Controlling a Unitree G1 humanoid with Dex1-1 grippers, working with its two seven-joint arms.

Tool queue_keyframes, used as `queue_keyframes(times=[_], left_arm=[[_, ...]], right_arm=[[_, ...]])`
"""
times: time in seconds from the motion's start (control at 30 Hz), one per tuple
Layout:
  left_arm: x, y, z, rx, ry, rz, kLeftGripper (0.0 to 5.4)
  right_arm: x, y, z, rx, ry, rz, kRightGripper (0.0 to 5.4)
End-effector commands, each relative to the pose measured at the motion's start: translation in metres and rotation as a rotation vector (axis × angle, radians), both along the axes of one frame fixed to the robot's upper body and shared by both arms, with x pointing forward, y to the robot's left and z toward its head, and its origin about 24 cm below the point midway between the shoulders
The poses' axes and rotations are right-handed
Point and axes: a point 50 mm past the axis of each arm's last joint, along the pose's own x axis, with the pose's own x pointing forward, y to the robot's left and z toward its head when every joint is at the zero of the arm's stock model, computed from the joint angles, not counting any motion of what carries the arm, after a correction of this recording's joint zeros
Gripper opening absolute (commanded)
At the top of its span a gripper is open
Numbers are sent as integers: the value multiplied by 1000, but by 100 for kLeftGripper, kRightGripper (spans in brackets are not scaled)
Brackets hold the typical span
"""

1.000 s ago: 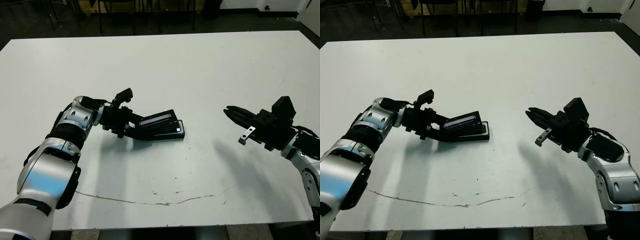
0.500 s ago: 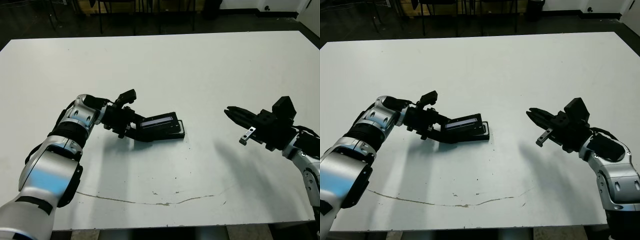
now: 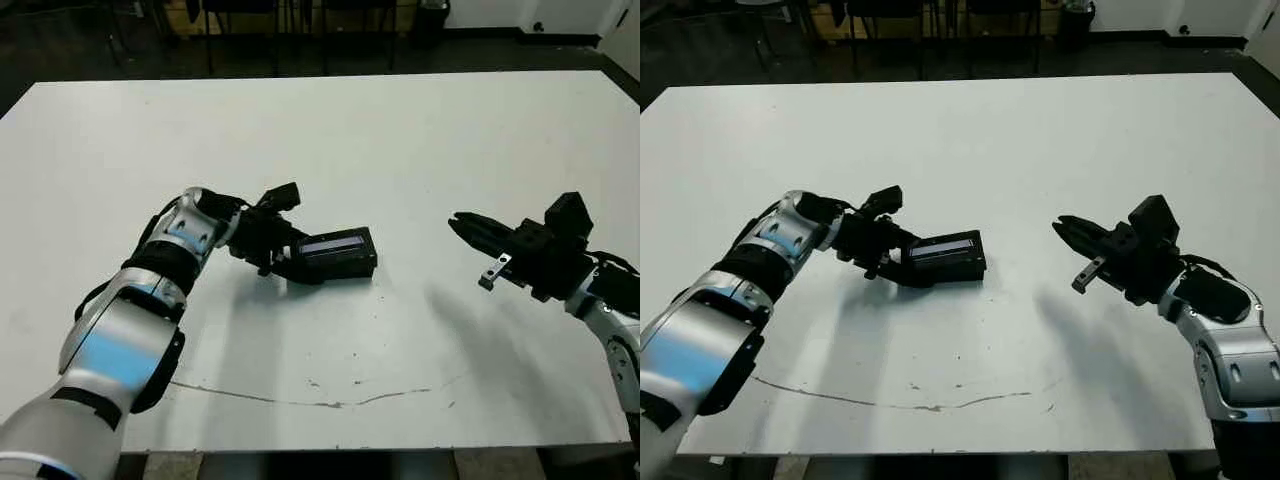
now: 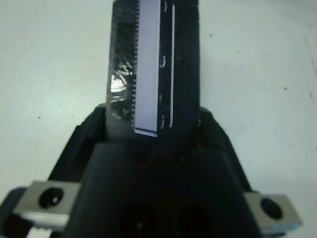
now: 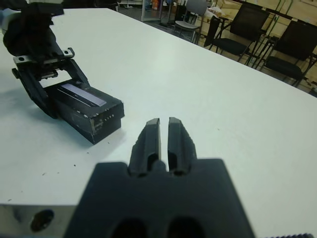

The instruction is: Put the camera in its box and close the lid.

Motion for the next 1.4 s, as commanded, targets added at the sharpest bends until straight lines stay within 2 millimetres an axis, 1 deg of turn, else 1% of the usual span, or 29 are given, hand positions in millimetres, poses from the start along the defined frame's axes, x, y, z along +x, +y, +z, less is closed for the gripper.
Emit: queue_keyframes(times=[0.03,0.27,0.47,0.57,0.67,0.73,0.8,0.9,1.03,1.2,1.4], left_arm=[[-18,-14,-35,112,105,-46,278],[-19,-11,-36,209,95,-93,278],[-18,2,-33,279,67,-153,278],[-18,9,-33,298,71,-152,278],[-16,16,-33,333,26,-141,278],[-15,21,-32,356,-44,-176,317],[-15,29,-31,363,-76,-183,352],[-15,43,-32,365,-97,-145,406],[-17,62,-30,335,-103,-105,465],[-25,90,-29,302,-125,-36,536],[-38,127,-16,235,-188,74,539]], right_arm=[[-3,0,-8,-5,38,-14,0],[-4,0,-9,-4,42,-8,0],[-5,1,-9,-6,55,-13,0],[-5,1,-10,-10,52,-16,0],[-5,2,-10,-17,55,-16,0],[-6,2,-9,-19,48,-12,0],[-6,2,-9,-25,44,-13,0],[-6,1,-8,-27,52,-26,0],[-7,2,-9,-9,56,-20,0],[-6,2,-9,-16,51,-14,0],[-6,3,-8,-19,53,-16,0]])
